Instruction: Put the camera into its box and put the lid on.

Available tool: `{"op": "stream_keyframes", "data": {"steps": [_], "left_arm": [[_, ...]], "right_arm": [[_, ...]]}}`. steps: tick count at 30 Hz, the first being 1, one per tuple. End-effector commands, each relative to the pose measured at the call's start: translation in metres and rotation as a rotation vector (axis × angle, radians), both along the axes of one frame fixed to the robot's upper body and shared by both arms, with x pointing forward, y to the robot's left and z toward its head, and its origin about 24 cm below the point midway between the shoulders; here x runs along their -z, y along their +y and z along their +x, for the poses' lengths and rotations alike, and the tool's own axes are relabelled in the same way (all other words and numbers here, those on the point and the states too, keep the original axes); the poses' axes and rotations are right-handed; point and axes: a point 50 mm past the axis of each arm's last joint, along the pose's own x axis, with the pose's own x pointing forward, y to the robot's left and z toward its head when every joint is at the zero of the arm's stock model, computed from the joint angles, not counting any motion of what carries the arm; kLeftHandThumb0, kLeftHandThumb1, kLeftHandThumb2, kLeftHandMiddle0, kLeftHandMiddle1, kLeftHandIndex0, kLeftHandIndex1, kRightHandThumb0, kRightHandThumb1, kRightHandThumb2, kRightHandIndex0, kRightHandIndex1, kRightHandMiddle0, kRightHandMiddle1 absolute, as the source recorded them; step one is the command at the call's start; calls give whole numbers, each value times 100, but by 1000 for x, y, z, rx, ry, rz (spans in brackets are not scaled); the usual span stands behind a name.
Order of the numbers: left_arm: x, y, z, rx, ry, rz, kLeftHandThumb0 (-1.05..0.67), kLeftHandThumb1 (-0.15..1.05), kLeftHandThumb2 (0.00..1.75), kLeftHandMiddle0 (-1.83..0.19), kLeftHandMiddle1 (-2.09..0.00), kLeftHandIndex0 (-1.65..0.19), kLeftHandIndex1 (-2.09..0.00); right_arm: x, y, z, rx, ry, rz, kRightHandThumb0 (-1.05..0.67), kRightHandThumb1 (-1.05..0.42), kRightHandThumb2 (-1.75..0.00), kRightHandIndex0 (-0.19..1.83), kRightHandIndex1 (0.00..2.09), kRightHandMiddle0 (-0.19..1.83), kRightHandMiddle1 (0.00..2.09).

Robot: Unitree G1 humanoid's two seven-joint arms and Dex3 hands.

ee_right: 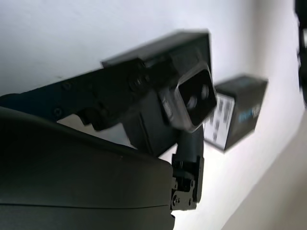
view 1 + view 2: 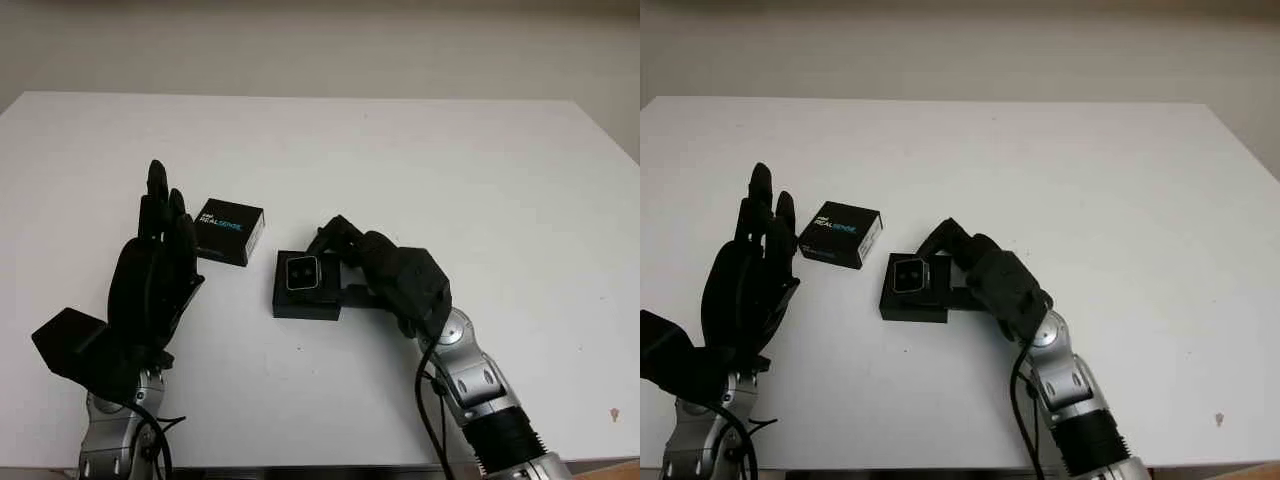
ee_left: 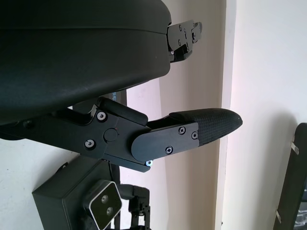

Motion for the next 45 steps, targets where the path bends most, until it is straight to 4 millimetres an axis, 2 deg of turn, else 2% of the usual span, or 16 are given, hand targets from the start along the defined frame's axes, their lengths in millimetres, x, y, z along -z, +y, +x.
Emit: {"op": "stream_keyframes", "data": {"steps": [1,4,6,20,27,33,37,39,42,45], "left_arm": [[-3,0,-2,8,-14,4,-74,105,61,19,0,19,0],[-3,0,-2,8,-11,9,-75,105,61,19,0,19,0],[-3,0,-2,7,-9,12,-75,105,61,19,0,19,0],[-3,0,-3,4,-10,7,-75,105,60,19,0,19,0],[-3,0,-3,6,-5,10,-75,105,60,19,0,19,0],[-5,2,-3,-7,-22,9,-76,105,60,19,0,19,0],[-16,9,2,-61,-100,-19,-69,105,48,18,-2,19,0],[-27,17,6,-88,-133,16,-61,105,38,11,-6,15,-3],[-49,32,18,-150,-182,238,-52,105,18,-22,-12,-8,-12],[-74,45,34,-102,-183,475,-48,103,10,-35,-12,-19,-15]], "right_arm": [[0,1,-2,-52,-22,-53,-51,-97,-5,-8,2,-18,102],[-7,0,-4,-92,-103,-93,-54,-97,-5,-17,3,-18,65],[-12,0,-5,-102,-147,-104,-55,-97,-5,-19,1,-16,55],[-29,-6,-8,-88,-286,-85,-57,-96,-5,-19,0,-13,33],[-54,-14,2,21,-396,23,-62,-103,-7,-16,2,-11,18],[-69,-24,12,110,-413,99,-67,-105,-18,-14,5,-7,15],[-68,-29,16,170,-334,174,-63,-105,-20,-10,7,-6,13],[-65,-32,18,179,-292,216,-63,-105,-23,-9,7,-7,11],[-62,-36,22,201,-221,278,-63,-105,-27,-7,7,-8,10],[-60,-38,25,239,-190,321,-66,-105,-33,-3,9,-4,10]]}}
